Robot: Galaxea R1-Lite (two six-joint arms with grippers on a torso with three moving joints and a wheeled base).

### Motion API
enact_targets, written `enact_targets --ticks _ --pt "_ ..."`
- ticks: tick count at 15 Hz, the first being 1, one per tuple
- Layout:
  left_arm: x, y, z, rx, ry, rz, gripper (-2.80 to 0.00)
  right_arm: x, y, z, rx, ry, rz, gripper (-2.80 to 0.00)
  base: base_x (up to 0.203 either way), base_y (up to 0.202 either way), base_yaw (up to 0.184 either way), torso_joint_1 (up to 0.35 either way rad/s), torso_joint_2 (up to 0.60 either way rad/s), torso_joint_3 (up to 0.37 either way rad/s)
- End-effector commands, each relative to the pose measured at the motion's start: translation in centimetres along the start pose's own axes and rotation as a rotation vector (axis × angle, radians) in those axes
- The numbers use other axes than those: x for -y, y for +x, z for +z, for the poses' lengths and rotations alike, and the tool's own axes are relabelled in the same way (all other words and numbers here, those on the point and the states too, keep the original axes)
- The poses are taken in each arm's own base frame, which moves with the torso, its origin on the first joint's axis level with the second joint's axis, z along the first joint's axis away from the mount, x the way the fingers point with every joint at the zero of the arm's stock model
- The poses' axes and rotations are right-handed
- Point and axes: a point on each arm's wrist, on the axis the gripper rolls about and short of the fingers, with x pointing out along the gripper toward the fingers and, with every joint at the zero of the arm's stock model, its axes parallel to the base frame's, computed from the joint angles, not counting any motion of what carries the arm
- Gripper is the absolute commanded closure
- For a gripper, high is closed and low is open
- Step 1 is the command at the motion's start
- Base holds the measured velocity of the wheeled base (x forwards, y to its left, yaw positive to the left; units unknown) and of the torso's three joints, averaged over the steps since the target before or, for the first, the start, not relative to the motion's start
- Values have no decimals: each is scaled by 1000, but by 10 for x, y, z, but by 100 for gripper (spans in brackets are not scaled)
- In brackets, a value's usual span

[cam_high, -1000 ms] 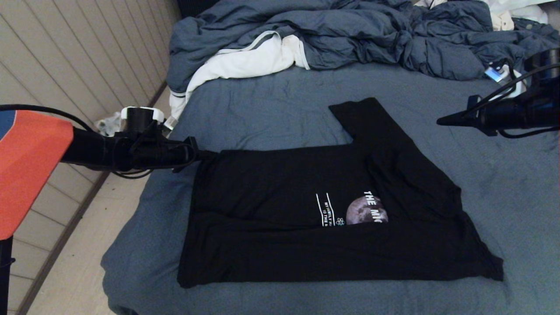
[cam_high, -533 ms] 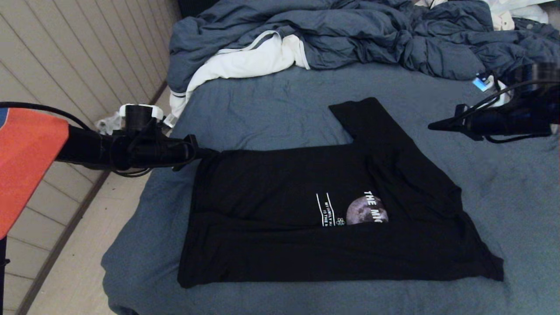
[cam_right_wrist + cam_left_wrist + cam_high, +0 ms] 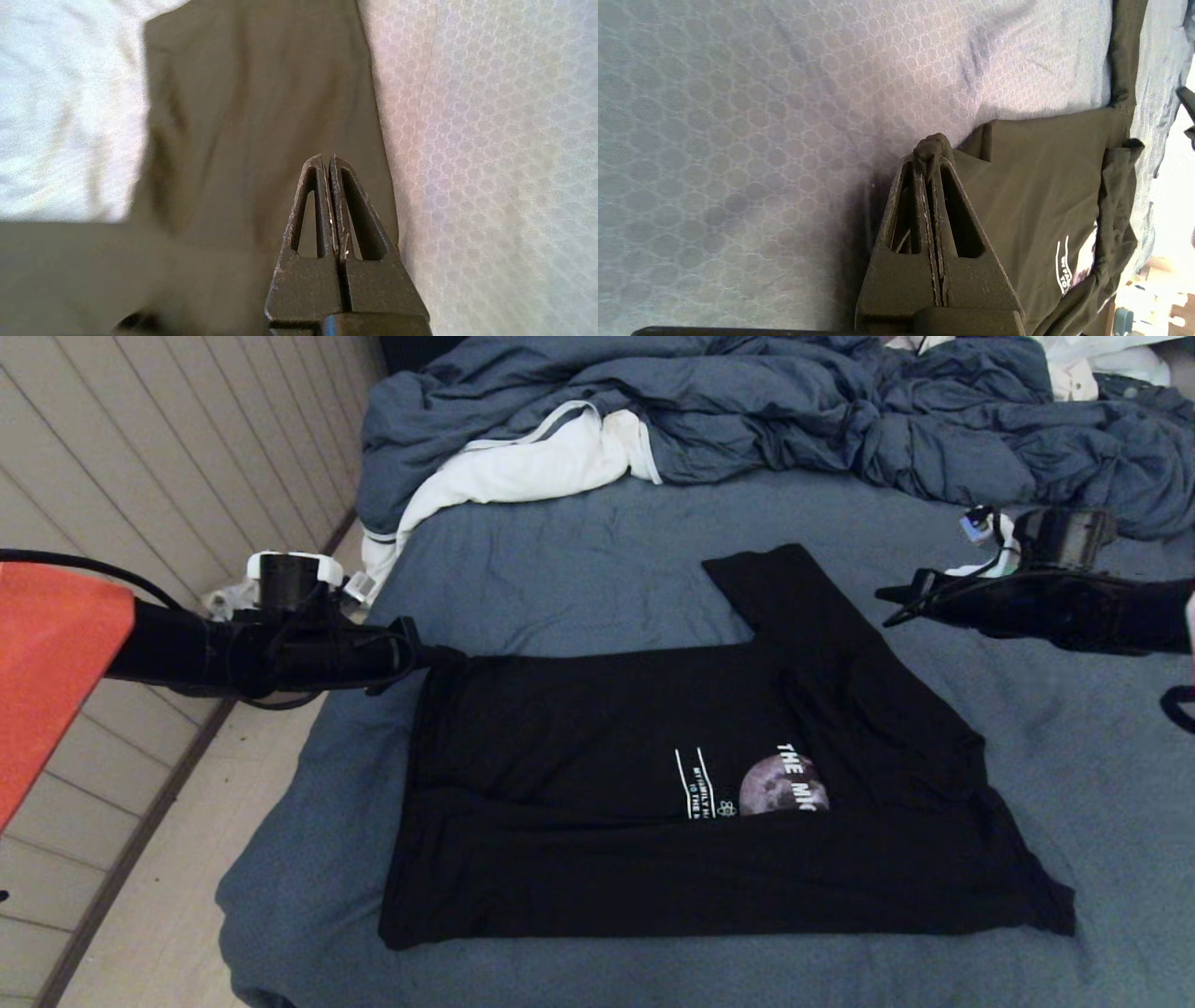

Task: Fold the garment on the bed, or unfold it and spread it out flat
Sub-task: Fold the black T-shirt

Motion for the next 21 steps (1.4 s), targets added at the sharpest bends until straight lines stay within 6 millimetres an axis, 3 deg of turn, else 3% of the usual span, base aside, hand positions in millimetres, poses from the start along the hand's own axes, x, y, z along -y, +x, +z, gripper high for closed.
enact_targets --ticks 1,17,18,21 --pt "1 0 -1 -2 -1 -4 0 3 14 -15 -23 12 -9 -280 0 0 0 0 0 0" --pt "-3 4 -5 -4 0 -5 0 13 24 -30 -44 23 -28 -280 0 0 0 0 0 0" --pt "-3 5 -5 -5 0 -5 0 13 24 -30 -45 23 -27 0 0 0 0 0 0 0" --pt "-3 5 -6 -7 -1 -4 0 14 26 -33 -51 25 -27 0 0 0 0 0 0 0"
